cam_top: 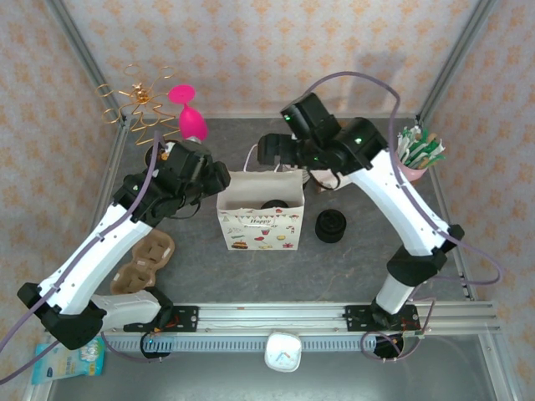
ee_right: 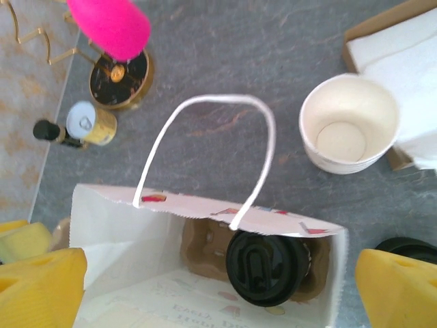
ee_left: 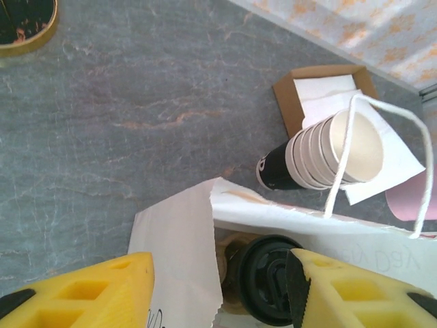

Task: Pack the takeout coffee

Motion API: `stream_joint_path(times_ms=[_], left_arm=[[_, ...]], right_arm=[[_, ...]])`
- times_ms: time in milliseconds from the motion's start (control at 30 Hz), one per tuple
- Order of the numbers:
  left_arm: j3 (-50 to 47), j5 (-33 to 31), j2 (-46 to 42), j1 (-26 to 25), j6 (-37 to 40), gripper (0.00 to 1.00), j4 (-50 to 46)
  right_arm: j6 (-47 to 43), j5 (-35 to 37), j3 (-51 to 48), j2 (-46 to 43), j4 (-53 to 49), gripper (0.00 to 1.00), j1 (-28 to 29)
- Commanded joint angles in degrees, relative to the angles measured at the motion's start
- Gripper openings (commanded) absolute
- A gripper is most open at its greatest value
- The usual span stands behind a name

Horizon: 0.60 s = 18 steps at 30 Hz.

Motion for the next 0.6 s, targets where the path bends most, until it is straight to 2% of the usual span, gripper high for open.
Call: stream_joint_path(times_ms=[0, 200, 567], left_arm=[[2.89, -4.04, -0.13, -0.28, 3.33, 0.57, -1.29], [5.43, -4.58, 1.13, -0.15, 7.57, 0.58, 0.92], [6.31, -2.01, 3.41, -0.18, 16.77, 0.61, 10.82]], right_arm=[[1.48, 4.02, -1.64, -2.87, 2.79, 1.00, -2.98], [1.45, 4.78, -10.17, -7.87, 9.39, 1.00, -10.45], [2.10, 10.10, -22.26, -16.10, 12.46, 1.00, -22.42]])
